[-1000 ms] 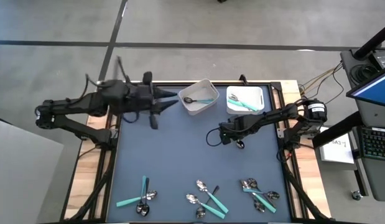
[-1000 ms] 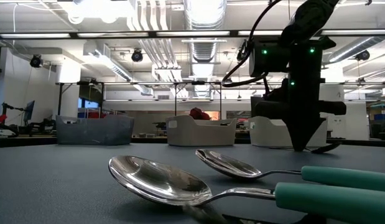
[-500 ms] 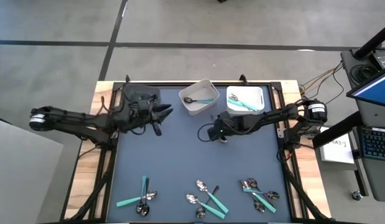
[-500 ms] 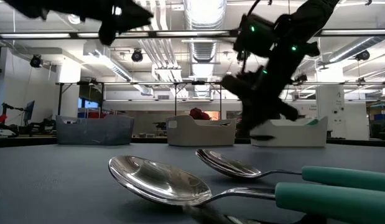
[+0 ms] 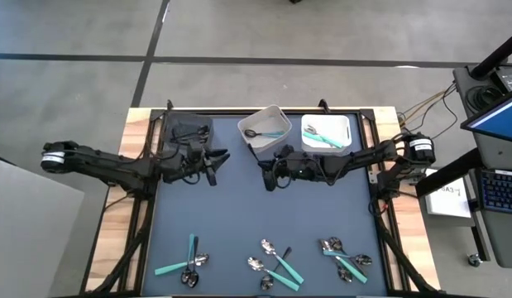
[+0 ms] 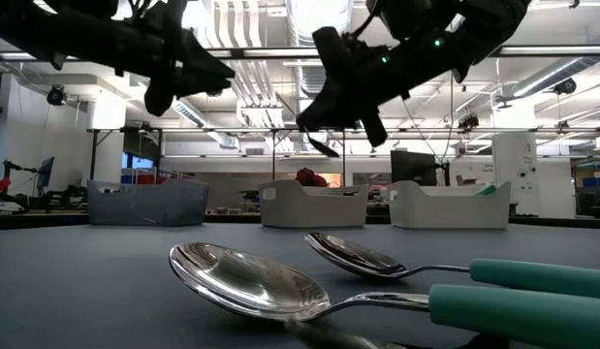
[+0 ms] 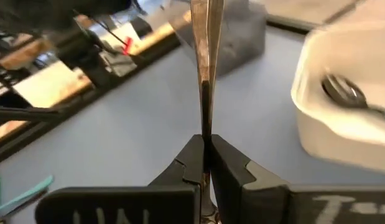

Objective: Sort silverware by color (type)
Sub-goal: Put the black spoon into the black bin

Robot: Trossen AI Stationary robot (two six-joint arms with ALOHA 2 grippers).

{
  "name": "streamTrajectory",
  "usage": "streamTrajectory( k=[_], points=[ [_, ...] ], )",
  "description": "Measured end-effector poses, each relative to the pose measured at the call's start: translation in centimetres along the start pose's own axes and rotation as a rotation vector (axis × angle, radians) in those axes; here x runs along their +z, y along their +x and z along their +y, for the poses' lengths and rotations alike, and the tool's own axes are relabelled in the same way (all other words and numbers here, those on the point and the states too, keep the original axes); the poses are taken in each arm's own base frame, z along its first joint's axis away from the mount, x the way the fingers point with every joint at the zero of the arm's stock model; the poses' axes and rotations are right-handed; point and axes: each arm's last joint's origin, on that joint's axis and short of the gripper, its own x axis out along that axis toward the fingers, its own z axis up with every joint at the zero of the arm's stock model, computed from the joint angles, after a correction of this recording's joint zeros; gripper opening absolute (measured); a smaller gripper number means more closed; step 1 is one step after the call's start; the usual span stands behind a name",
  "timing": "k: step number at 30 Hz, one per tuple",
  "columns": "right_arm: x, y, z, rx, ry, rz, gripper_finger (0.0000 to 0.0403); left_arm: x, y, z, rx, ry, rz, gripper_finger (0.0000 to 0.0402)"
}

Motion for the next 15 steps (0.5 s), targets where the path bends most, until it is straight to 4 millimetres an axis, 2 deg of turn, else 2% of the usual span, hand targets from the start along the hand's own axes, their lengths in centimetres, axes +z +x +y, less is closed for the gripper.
streamTrajectory(
  k=[5,10,15],
  points=[
    [0.6,0.0,1.1,-0.041,-0.061,-0.042,0.0009,-0.4,1.1,-0.2,0.066,0.015,0.004,0.0084],
    [2.3,0.3,2.7,-0.11,-0.182,-0.036,0.0009,-0.6,2.3,-0.7,0.101,0.022,0.003,0.0084],
    [3.7,0.8,3.4,-0.203,-0.288,-0.013,0.0009,-0.8,3.4,-1.2,0.098,0.031,-0.009,0.0084]
  ],
)
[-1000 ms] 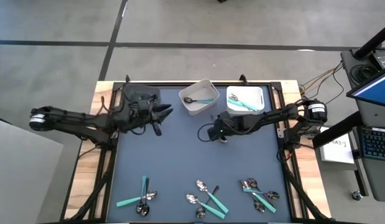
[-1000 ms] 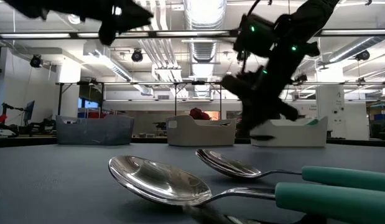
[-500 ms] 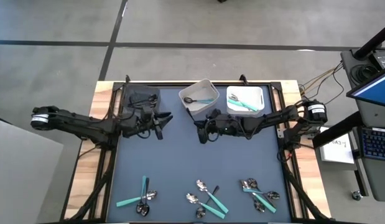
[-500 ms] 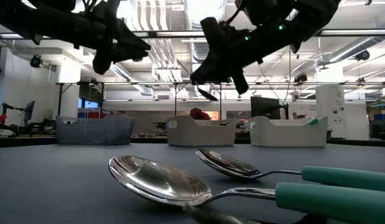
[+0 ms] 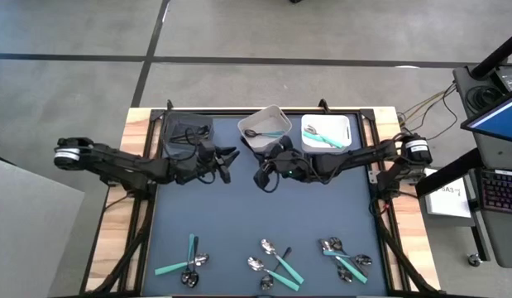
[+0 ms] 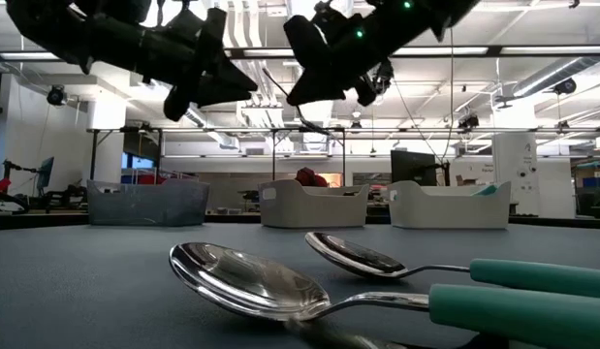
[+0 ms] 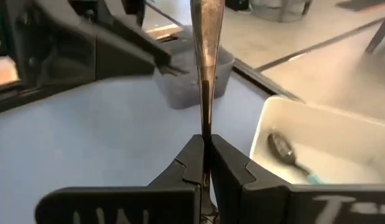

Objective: Sort silverware by color (type)
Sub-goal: Put the black spoon into the black bin

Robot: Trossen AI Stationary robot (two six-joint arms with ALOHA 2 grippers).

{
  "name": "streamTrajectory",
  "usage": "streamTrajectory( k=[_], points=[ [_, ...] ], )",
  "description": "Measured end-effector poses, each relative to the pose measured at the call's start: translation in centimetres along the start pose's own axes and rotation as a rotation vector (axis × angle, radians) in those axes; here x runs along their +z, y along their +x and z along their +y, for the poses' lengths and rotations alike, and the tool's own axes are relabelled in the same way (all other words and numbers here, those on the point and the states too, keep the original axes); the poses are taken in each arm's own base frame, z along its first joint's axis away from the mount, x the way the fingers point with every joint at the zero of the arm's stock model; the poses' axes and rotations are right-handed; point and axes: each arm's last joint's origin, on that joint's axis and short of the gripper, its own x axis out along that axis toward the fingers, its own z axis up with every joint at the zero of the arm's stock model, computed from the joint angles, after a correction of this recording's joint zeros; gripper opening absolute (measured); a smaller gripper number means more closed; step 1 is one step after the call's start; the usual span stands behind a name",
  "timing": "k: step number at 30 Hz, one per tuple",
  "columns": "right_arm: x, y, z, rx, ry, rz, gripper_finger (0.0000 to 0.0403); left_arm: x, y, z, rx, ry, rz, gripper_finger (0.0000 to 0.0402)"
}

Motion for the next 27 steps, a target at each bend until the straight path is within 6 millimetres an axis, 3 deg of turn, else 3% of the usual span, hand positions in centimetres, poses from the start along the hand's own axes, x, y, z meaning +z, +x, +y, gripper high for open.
streamTrajectory(
  k=[6,16,19,23,27],
  points=[
    [1.0,1.0,0.8,-0.022,-0.094,-0.012,0.0009,0.3,1.0,-0.7,-0.011,0.035,-0.03,0.0084],
    [1.0,2.4,1.6,-0.024,-0.167,-0.005,0.0009,1.2,1.3,-0.9,0.069,0.032,-0.079,0.0082],
    [1.0,2.4,1.6,-0.024,-0.167,-0.009,0.0009,1.1,1.3,-0.9,0.077,0.036,-0.079,0.0069],
    [1.0,2.4,1.6,-0.025,-0.185,-0.011,0.0009,1.2,1.3,-1.0,0.027,0.049,-0.068,0.0014],
    [1.0,2.4,1.6,-0.025,-0.188,-0.01,0.0009,1.2,1.3,-1.1,0.011,0.04,-0.065,0.0005]
  ],
)
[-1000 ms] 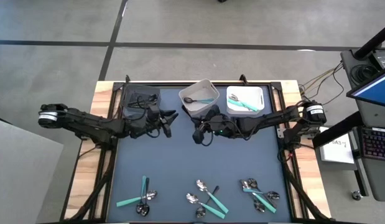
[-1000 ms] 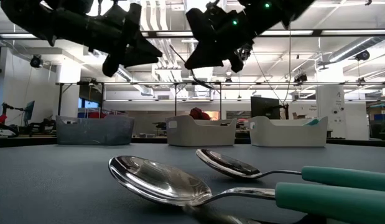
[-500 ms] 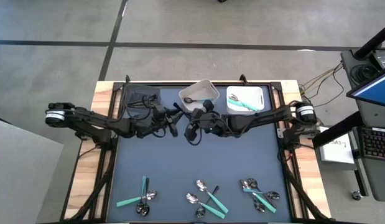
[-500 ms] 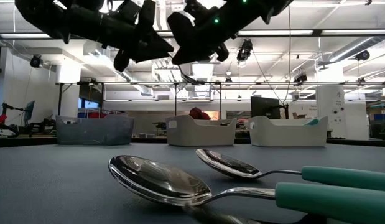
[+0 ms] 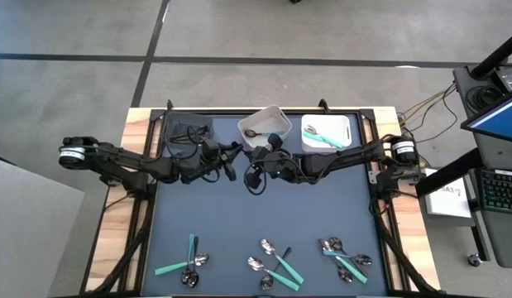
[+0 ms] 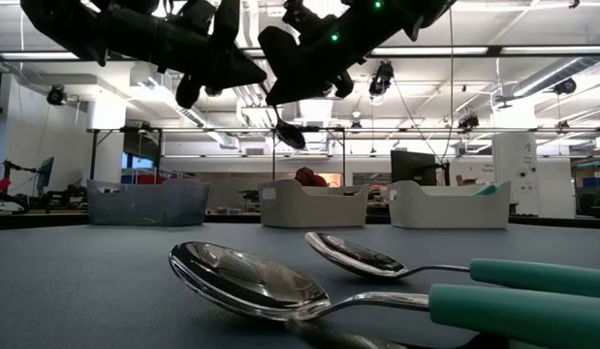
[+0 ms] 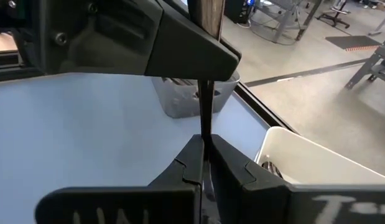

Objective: Sort silverware by color (type)
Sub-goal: Put the black spoon into the black bin

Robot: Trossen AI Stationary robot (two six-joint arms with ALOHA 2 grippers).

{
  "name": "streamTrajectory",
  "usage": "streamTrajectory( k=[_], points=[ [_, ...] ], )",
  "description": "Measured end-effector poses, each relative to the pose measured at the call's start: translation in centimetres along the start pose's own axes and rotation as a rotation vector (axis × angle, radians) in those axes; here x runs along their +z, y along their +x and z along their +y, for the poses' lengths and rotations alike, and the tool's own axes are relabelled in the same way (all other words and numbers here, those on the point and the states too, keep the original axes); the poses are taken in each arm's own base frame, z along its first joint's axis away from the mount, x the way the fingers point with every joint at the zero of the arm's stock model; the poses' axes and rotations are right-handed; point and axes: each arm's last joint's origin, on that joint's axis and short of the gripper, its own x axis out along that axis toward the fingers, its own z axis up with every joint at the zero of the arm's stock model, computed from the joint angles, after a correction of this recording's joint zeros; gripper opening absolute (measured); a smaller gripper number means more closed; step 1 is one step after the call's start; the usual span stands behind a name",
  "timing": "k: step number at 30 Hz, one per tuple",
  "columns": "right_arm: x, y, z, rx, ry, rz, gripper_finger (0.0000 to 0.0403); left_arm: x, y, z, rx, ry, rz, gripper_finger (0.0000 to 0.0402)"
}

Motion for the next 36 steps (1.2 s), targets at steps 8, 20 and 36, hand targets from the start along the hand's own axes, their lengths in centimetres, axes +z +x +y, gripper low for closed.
streamTrajectory(
  k=[8,20,36],
  points=[
    [-0.1,0.0,-0.1,-0.008,0.041,0.014,0.0029,-0.1,0.0,0.1,-0.006,-0.012,0.01,0.0],
    [-0.5,-1.5,-1.0,-0.021,0.124,0.154,0.0132,0.3,0.2,2.0,0.128,0.163,0.045,0.0],
    [-3.5,-2.8,-2.0,-0.157,0.276,0.454,0.0102,3.0,-4.5,10.9,0.738,0.513,0.357,0.0]
  ],
)
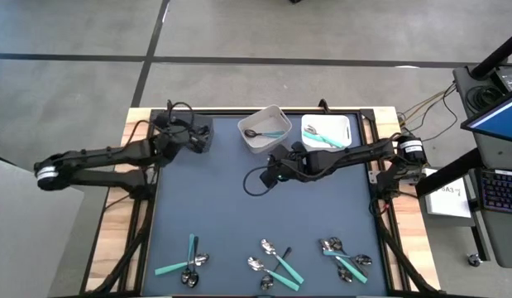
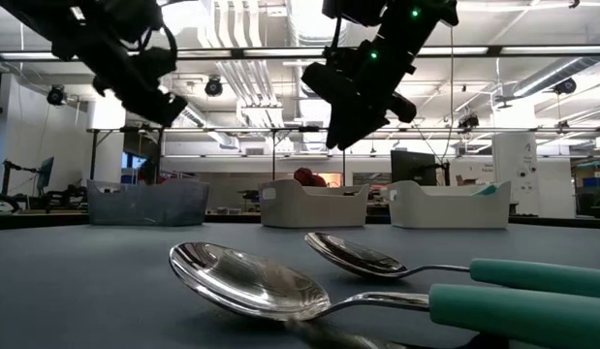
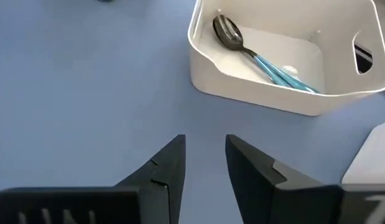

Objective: Sort silverware by color (type)
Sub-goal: Put the black spoon into the black bin

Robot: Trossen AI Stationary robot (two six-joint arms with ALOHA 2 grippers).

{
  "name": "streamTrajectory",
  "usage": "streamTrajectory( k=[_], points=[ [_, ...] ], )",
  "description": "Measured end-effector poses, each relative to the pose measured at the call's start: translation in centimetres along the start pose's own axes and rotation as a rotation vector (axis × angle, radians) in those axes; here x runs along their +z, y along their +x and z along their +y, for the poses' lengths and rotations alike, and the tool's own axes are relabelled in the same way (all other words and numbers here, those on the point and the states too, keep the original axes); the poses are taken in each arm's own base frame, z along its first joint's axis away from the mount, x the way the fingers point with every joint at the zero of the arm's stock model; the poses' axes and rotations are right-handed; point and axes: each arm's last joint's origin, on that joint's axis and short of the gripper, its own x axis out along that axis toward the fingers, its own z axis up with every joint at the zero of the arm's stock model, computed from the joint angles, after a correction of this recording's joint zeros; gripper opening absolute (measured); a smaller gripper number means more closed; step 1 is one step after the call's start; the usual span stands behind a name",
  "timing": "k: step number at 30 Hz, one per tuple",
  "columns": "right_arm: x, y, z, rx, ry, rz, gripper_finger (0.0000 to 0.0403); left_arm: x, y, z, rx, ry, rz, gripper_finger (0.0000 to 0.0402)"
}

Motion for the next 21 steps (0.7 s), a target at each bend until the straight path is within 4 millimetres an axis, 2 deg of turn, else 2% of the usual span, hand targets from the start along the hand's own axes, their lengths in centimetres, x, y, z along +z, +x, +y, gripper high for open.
streamTrajectory(
  k=[7,14,21],
  points=[
    [-0.1,0.0,0.2,0.049,0.034,0.035,0.0093,-1.4,2.3,0.5,0.1,0.138,0.151,0.0],
    [-0.6,-0.6,1.0,0.082,0.132,0.049,0.0103,-2.8,3.1,-0.6,-0.077,0.216,0.264,0.0004],
    [-1.4,-1.3,1.9,0.102,0.199,0.052,0.0111,-2.6,3.0,-0.6,-0.095,0.249,0.247,0.0028]
  ],
)
